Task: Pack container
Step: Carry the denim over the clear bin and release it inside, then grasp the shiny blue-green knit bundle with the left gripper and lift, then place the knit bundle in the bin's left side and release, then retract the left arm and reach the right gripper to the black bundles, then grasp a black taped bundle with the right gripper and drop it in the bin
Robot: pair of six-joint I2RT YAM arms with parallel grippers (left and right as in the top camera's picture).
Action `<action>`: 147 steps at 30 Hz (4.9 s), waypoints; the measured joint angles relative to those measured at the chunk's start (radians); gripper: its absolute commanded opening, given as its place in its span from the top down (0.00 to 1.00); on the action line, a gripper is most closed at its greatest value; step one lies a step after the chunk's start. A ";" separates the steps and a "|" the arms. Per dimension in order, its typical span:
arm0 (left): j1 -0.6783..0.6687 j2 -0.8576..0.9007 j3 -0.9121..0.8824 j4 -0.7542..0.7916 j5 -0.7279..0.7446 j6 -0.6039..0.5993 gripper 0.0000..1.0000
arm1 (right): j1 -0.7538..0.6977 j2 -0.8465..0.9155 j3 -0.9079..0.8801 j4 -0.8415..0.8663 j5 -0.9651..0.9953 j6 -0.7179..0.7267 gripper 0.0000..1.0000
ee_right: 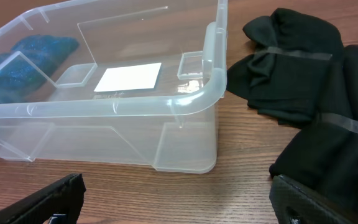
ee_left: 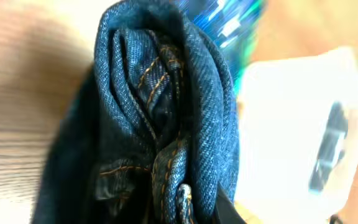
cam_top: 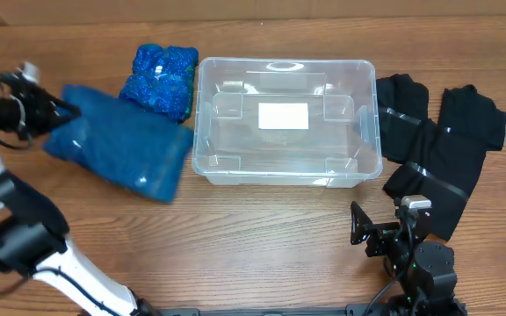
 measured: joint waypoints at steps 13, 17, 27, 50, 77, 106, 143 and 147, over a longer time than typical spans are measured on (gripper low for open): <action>-0.748 -0.354 0.169 0.398 -0.213 -0.894 0.96 | 0.000 0.000 0.000 0.000 0.000 0.000 0.00; -0.940 -0.117 0.137 0.412 -0.438 -1.052 0.96 | 0.000 0.000 0.000 0.000 0.000 0.000 0.00; -1.080 -0.016 0.142 0.080 -0.809 -1.045 0.07 | 0.000 0.000 0.000 0.000 0.000 0.000 0.00; -0.392 0.418 0.160 0.508 -0.105 -0.235 0.96 | 0.000 0.000 0.000 0.000 0.001 0.000 0.00; -1.006 -0.037 -0.111 0.279 -0.541 -0.911 0.77 | 0.000 0.000 0.000 0.000 0.000 0.000 0.00; -0.962 -0.025 -0.121 0.132 -0.574 -0.077 0.69 | 0.000 0.000 -0.010 0.130 -0.256 0.254 0.00; -0.606 -0.519 0.321 -0.296 -0.719 -0.314 0.00 | -0.922 1.907 1.077 -0.362 -0.278 -0.046 0.16; -0.606 -0.519 0.321 -0.296 -0.719 -0.314 0.00 | -0.913 1.936 1.075 -0.332 -0.399 -0.108 0.64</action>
